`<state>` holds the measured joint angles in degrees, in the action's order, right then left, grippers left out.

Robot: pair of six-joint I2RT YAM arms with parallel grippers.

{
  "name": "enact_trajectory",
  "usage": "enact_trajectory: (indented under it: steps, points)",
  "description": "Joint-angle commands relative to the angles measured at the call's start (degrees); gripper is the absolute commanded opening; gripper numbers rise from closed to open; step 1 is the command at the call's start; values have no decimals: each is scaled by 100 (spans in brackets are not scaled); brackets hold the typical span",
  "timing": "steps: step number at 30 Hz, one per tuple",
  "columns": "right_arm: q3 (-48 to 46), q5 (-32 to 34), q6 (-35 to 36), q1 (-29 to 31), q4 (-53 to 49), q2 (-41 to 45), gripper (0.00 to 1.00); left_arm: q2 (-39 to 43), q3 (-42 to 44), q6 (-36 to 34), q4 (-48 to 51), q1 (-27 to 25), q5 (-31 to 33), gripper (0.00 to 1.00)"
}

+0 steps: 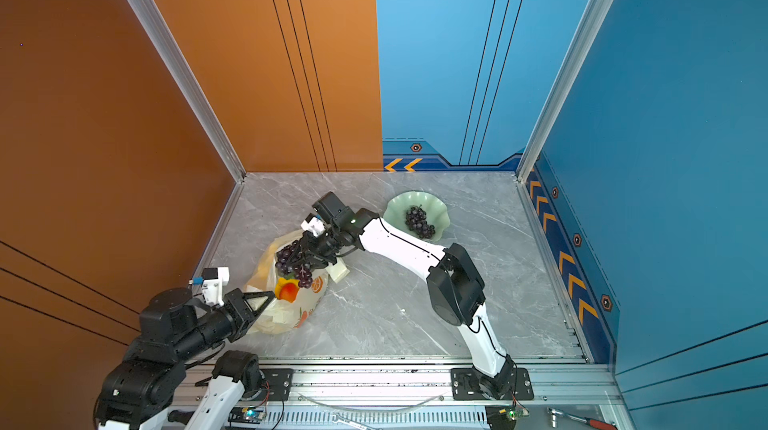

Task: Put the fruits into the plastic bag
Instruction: 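Lower the grapes into the cream bag and open the right gripper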

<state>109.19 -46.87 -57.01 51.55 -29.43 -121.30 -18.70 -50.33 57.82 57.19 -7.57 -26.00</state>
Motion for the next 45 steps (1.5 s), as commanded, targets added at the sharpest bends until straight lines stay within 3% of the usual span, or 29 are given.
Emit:
enact_trajectory:
  steps: [1, 6, 12, 14, 19, 32, 39, 45]
  points:
    - [223, 267, -998, -8, 458, -67, 35, 99, -2, -141, -22, -33, -289, 0]
    - [198, 540, -1732, -19, 925, -96, 35, 55, 32, -178, -32, -34, -361, 0]
    - [-211, 624, -3111, 28, 2399, -105, 35, -60, 38, -288, -20, -34, -553, 0]
    - [-149, 626, -3190, 39, 2509, -159, 35, -55, 49, -293, -19, -34, -542, 0]
    - [-106, 606, -2649, 103, 1967, -296, 35, -41, -18, -96, -29, -33, -163, 0]
    - [-384, 401, 212, 567, -541, -138, 35, -789, -745, -558, -59, -25, 508, 0]
    - [-591, 182, 747, 780, -836, -197, 35, -995, -1049, -696, -136, -16, 757, 0]
    - [-127, 463, 721, 890, -845, -607, 35, -896, -909, -508, -306, -11, 470, 0]
